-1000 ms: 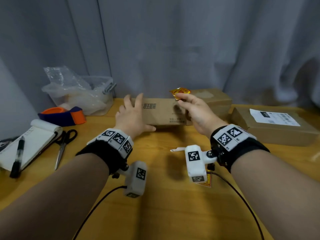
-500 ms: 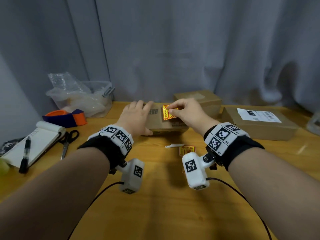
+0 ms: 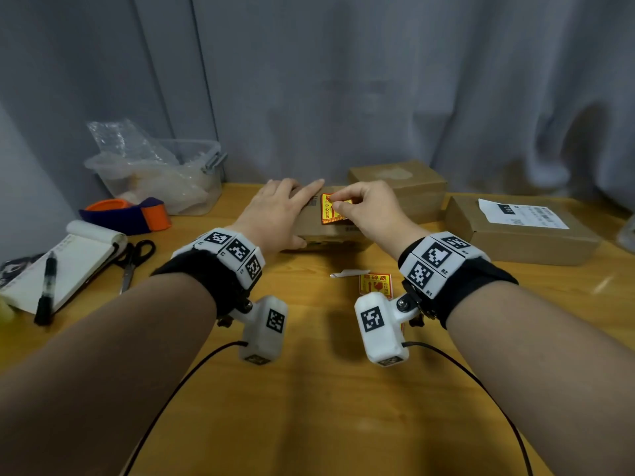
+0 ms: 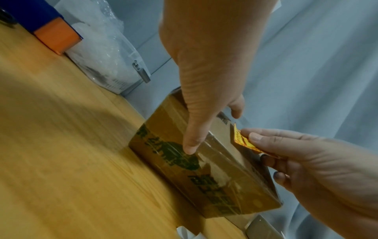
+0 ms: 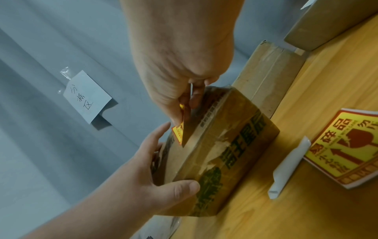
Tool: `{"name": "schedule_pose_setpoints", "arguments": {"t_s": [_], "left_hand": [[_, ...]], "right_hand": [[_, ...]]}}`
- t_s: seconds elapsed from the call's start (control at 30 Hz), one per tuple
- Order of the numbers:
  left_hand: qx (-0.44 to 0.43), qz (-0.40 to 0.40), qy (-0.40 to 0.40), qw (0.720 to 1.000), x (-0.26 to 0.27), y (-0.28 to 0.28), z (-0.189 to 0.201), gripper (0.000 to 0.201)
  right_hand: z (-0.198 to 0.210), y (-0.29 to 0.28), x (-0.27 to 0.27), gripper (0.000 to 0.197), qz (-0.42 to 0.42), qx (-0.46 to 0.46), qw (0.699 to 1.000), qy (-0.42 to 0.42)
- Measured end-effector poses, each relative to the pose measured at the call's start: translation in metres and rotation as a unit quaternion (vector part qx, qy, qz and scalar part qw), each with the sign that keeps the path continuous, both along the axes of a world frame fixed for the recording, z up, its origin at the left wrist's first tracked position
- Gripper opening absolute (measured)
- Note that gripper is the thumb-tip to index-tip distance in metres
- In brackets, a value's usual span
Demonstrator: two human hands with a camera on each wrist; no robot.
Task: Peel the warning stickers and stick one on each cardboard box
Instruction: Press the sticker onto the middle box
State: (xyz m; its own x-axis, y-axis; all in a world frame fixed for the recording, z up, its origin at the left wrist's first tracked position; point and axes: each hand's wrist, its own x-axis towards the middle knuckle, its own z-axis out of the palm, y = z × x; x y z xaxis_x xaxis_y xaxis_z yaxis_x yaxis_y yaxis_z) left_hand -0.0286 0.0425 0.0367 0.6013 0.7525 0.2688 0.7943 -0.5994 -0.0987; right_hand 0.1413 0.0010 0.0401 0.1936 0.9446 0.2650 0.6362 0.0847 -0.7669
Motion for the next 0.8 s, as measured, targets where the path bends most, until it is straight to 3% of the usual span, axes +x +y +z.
{"name": "schedule_pose_setpoints", "arguments": {"t_s": [0.8], "left_hand": [[0.002, -0.017, 0.049, 0.999, 0.0001, 0.0053, -0.0001, 0.094]], "right_hand": [[-0.0025, 0.0006, 0.0011, 0.015, -0.040, 0.026, 0.998, -0.041]]}}
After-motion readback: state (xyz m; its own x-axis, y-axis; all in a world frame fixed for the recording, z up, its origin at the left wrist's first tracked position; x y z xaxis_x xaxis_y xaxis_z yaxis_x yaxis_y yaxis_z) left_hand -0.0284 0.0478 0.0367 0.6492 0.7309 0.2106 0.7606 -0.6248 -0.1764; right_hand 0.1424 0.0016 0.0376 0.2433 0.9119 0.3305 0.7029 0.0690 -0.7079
